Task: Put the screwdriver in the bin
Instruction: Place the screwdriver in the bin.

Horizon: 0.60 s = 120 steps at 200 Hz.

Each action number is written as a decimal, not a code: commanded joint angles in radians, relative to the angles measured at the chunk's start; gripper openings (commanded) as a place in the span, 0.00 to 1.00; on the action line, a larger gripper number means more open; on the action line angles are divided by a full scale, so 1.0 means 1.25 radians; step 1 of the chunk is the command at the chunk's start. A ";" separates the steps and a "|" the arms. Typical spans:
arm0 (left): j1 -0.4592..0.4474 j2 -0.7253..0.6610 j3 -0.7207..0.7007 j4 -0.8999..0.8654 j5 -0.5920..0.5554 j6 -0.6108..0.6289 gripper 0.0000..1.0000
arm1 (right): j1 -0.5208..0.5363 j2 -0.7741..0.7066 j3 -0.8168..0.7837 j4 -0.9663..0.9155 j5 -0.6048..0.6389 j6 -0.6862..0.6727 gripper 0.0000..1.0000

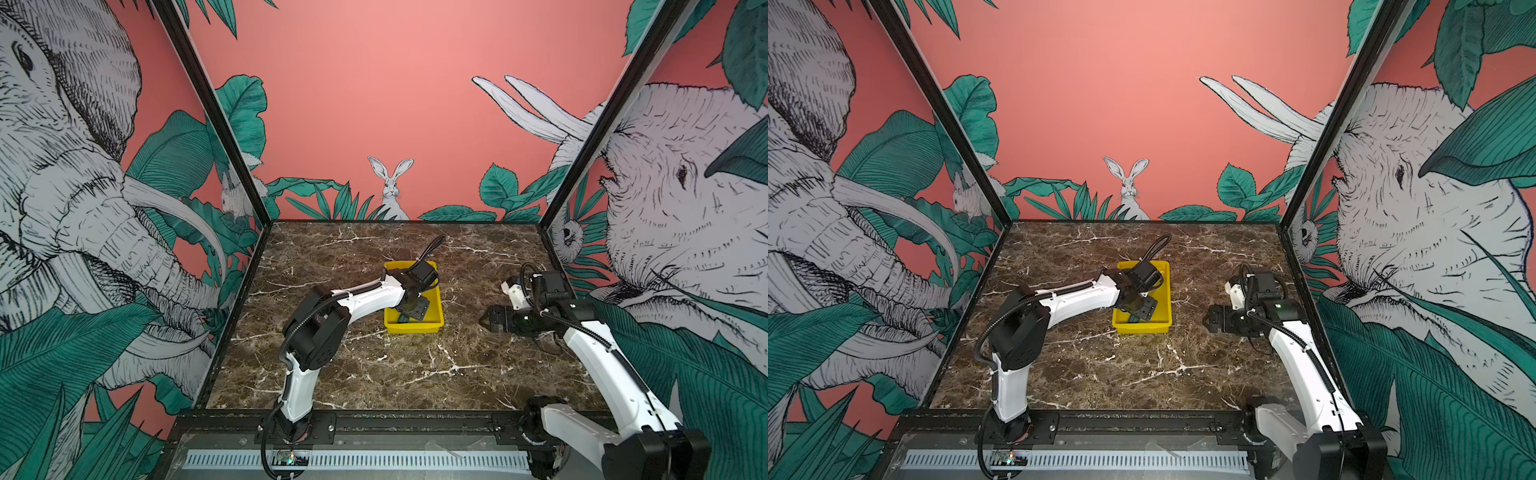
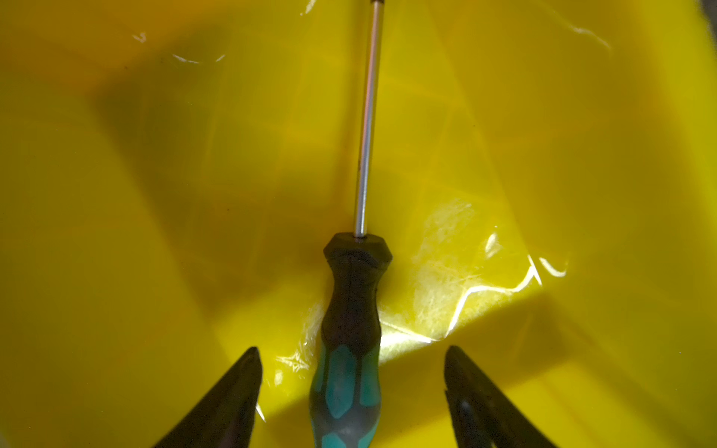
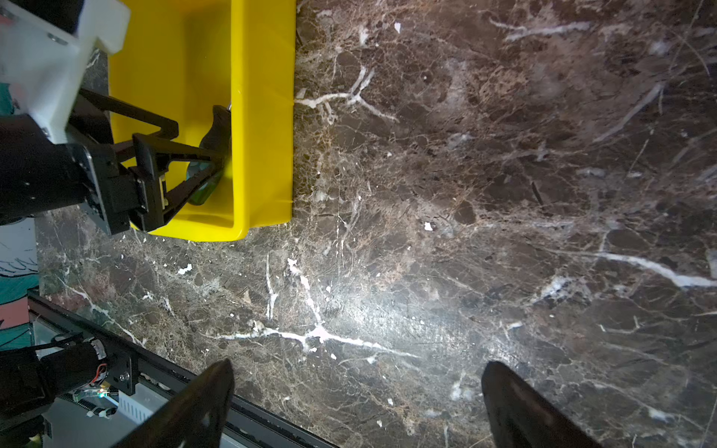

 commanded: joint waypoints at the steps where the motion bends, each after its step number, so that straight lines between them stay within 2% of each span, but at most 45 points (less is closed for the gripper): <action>1: 0.008 -0.099 0.034 -0.026 -0.007 0.012 0.86 | 0.004 0.001 0.033 -0.011 0.008 -0.002 0.99; 16: 0.011 -0.140 0.041 -0.031 -0.007 0.024 0.90 | 0.004 0.001 0.038 -0.011 0.010 0.001 0.99; 20: 0.014 -0.153 0.043 -0.031 -0.007 0.029 0.97 | 0.004 0.001 0.040 -0.012 0.010 0.001 0.99; 24: 0.014 -0.164 0.044 -0.031 -0.006 0.034 0.99 | 0.005 0.001 0.041 -0.012 0.010 0.001 0.99; 73: 0.056 -0.309 0.008 -0.031 0.004 0.089 0.99 | 0.004 0.007 0.069 -0.011 0.033 0.004 0.99; 96: 0.104 -0.375 -0.033 -0.029 0.028 0.101 1.00 | 0.005 0.014 0.088 0.008 0.049 -0.009 0.99; 120: 0.156 -0.451 -0.092 -0.014 0.011 0.116 1.00 | 0.004 0.021 0.102 0.047 0.113 -0.007 0.99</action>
